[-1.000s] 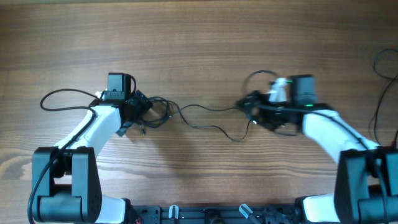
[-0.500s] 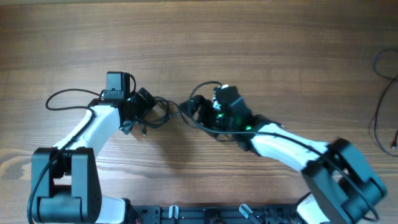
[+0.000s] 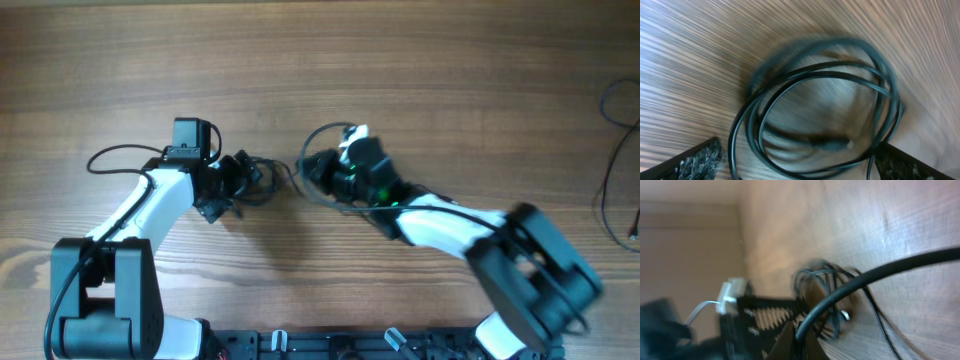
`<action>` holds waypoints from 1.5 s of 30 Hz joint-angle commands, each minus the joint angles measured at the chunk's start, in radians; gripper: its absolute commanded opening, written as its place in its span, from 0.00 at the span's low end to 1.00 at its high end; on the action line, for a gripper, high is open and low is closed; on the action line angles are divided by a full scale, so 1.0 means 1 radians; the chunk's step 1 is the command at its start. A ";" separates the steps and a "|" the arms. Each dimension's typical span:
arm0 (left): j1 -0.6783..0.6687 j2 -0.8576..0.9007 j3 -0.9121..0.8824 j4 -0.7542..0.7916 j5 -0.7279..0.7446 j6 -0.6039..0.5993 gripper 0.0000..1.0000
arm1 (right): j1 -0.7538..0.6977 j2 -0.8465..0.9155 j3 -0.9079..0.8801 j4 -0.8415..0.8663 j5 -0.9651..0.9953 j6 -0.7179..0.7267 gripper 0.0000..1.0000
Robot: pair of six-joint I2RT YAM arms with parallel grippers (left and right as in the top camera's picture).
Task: Untangle cables
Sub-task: 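Grasp a cable strand with the right gripper and pull it up-right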
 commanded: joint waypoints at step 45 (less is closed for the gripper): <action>-0.411 0.032 -0.023 0.147 -0.111 0.000 1.00 | -0.100 -0.948 0.374 -0.524 0.850 -1.128 0.04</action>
